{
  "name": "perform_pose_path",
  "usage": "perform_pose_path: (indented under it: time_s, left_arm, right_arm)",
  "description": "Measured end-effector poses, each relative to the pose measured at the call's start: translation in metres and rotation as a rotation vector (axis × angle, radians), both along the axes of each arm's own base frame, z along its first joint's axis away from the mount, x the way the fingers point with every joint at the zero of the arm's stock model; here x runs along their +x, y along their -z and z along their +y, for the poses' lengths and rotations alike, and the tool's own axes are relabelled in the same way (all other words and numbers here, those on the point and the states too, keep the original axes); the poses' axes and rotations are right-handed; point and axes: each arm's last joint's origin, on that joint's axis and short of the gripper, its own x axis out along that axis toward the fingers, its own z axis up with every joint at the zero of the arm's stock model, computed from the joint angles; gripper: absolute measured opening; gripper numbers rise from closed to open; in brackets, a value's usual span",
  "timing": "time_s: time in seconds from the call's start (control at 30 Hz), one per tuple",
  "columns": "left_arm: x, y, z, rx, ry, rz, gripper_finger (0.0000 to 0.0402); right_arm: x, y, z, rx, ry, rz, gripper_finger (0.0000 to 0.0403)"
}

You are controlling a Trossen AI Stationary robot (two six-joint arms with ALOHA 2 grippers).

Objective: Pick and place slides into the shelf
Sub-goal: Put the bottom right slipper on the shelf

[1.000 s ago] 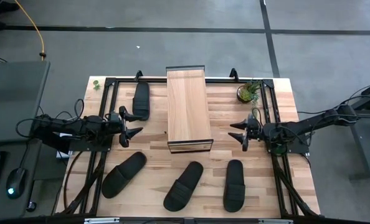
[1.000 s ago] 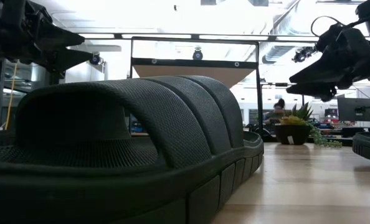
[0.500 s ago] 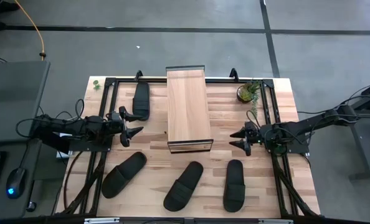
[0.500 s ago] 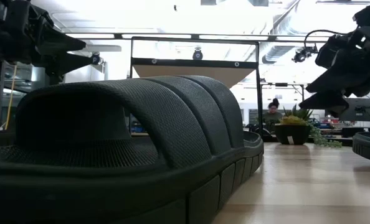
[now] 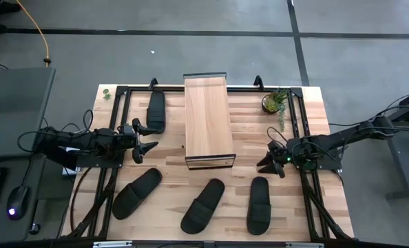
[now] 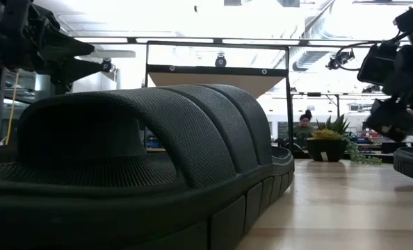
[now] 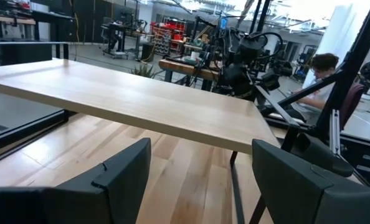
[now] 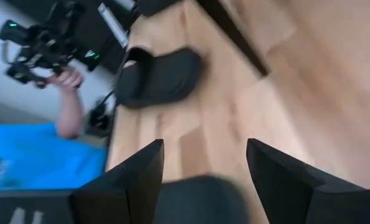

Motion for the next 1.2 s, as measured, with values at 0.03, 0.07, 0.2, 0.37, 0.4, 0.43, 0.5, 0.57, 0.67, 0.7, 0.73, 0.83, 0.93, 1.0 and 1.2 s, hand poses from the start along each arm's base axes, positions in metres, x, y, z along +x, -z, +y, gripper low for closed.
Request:
perform_pose_path:
  time_s: [0.03, 0.07, 0.2, 0.37, 0.4, 0.43, 0.5, 0.57, 0.67, 0.7, 0.73, 0.83, 0.93, 1.0, 1.2]
  left_arm:
    - [0.0, 0.0, 0.0, 0.0, 0.0, 0.0, 0.0262]
    - [0.0, 0.0, 0.0, 0.0, 0.0, 0.0, 0.0262]
    - [0.0, 0.0, 0.0, 0.0, 0.0, 0.0, 0.0262]
    - [0.0, 0.0, 0.0, 0.0, 0.0, 0.0, 0.0262]
    - [0.0, 0.0, 0.0, -0.001, 0.0, 0.0, 0.0262]
    - [0.0, 0.0, 0.0, -0.001, 0.0, 0.0, 0.0262]
    - [0.0, 0.0, 0.0, -0.002, 0.0, -0.001, 0.0262]
    - [0.0, 0.0, 0.0, -0.003, 0.0, -0.001, 0.0262]
    - [0.0, 0.0, 0.0, -0.004, 0.0, -0.001, 0.0262]
    - [0.0, 0.0, 0.0, -0.004, 0.0, -0.001, 0.0262]
    - [0.0, 0.0, 0.0, -0.007, 0.0, -0.002, 0.0262]
    - [0.0, 0.0, 0.0, -0.026, 0.0, -0.009, 0.0262]
    - [0.0, 0.0, 0.0, -0.032, 0.004, -0.01, 0.0262]
    - [0.0, 0.0, 0.0, -0.033, 0.015, -0.01, 0.0262]
    - [0.0, 0.0, -0.001, -0.035, 0.02, -0.009, 0.0262]
  right_arm:
    - [0.0, 0.0, 0.001, 0.03, -0.014, 0.01, 0.022]
    - [-0.001, 0.0, 0.001, 0.054, -0.028, 0.019, 0.022]
    - [-0.002, 0.0, 0.004, 0.154, -0.088, 0.059, 0.022]
    - [-0.003, -0.001, 0.007, 0.245, -0.123, 0.103, 0.022]
    - [-0.003, -0.001, 0.008, 0.242, -0.13, 0.1, 0.022]
    - [-0.003, -0.001, 0.009, 0.24, -0.14, 0.098, 0.022]
    - [-0.004, -0.003, 0.012, 0.242, -0.162, 0.102, 0.022]
    - [-0.003, -0.008, 0.016, 0.235, -0.181, 0.095, 0.022]
    - [0.001, -0.019, 0.025, 0.202, -0.205, 0.085, 0.022]
    - [0.003, -0.024, 0.028, 0.187, -0.212, 0.085, 0.022]
    - [0.005, -0.031, 0.031, 0.171, -0.221, 0.086, 0.022]
    - [0.013, -0.051, 0.041, 0.093, -0.257, 0.107, 0.022]
    - [0.019, -0.064, 0.05, -0.039, -0.26, 0.205, 0.022]
    - [0.023, -0.069, 0.056, -0.127, -0.272, 0.268, 0.022]
    - [0.037, -0.058, 0.073, -0.172, -0.321, 0.419, 0.022]
